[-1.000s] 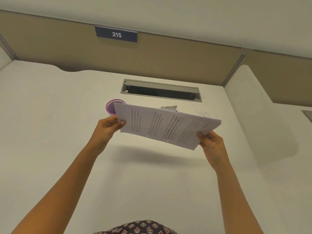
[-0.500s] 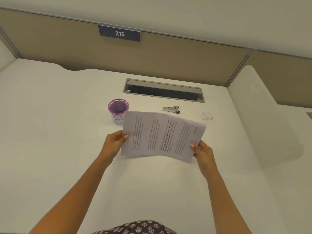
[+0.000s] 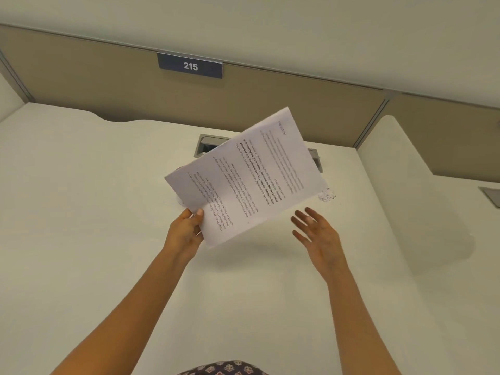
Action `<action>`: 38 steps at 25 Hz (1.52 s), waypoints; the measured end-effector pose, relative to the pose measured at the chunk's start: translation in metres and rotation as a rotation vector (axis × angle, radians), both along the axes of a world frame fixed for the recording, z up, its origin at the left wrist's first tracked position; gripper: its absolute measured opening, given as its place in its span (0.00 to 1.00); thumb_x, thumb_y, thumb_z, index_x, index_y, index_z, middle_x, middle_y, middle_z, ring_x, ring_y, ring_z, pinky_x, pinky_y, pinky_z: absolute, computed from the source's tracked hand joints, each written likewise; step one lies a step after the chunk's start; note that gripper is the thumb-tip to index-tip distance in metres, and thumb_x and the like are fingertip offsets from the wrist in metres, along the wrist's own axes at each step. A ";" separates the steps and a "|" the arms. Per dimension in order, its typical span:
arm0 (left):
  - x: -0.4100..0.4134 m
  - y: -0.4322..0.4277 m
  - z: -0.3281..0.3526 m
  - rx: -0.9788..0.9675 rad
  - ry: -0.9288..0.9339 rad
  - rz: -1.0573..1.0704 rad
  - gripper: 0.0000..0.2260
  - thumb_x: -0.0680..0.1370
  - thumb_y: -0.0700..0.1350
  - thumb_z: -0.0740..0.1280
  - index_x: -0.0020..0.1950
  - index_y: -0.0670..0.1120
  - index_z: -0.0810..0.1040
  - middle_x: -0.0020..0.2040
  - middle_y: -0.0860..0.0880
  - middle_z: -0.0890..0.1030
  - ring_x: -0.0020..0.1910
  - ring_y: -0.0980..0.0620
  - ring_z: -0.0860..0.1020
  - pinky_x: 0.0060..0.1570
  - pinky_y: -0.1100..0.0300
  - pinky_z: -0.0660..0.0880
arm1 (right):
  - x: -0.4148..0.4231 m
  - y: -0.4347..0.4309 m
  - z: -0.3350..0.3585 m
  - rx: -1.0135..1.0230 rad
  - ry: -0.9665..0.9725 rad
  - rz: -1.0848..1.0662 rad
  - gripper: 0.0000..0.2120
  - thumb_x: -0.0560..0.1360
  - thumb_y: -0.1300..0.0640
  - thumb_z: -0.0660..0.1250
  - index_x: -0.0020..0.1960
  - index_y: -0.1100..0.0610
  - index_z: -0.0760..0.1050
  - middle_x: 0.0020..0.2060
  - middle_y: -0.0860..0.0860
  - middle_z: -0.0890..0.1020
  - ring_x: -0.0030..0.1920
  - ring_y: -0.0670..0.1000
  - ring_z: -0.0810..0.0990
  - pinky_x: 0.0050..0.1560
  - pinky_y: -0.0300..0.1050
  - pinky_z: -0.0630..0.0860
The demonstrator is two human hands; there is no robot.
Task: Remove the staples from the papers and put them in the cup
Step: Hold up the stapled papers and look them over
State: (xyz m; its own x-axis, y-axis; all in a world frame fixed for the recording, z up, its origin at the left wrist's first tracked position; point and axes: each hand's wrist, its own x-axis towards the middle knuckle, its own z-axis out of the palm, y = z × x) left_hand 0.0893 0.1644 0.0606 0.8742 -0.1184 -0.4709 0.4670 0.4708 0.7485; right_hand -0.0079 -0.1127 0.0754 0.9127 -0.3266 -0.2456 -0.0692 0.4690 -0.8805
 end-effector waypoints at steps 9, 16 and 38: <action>-0.029 -0.030 -0.004 -0.185 0.081 -0.086 0.15 0.81 0.37 0.59 0.66 0.47 0.75 0.58 0.48 0.81 0.56 0.48 0.79 0.51 0.51 0.77 | 0.035 0.069 0.037 -0.226 -0.148 -0.123 0.14 0.79 0.64 0.63 0.64 0.59 0.76 0.57 0.54 0.83 0.57 0.52 0.82 0.56 0.49 0.79; 0.000 0.019 0.015 0.298 -0.276 -0.149 0.22 0.73 0.45 0.72 0.65 0.48 0.72 0.55 0.51 0.83 0.57 0.48 0.79 0.60 0.51 0.72 | 0.024 0.032 0.051 -0.388 -0.156 -0.009 0.14 0.79 0.63 0.62 0.64 0.59 0.76 0.57 0.53 0.83 0.58 0.55 0.81 0.57 0.56 0.79; -0.005 -0.009 0.022 0.386 -0.518 -0.392 0.13 0.80 0.38 0.62 0.61 0.49 0.78 0.50 0.61 0.85 0.51 0.62 0.82 0.46 0.72 0.77 | 0.008 0.032 -0.005 -0.431 0.000 0.159 0.16 0.78 0.65 0.64 0.64 0.55 0.76 0.56 0.49 0.84 0.56 0.48 0.81 0.60 0.46 0.77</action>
State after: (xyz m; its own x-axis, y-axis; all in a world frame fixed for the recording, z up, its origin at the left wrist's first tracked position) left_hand 0.0844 0.1555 0.0822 0.9229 -0.3760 -0.0826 0.0901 0.0023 0.9959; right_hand 0.0005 -0.0808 0.0705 0.9597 -0.2552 -0.1179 -0.1104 0.0437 -0.9929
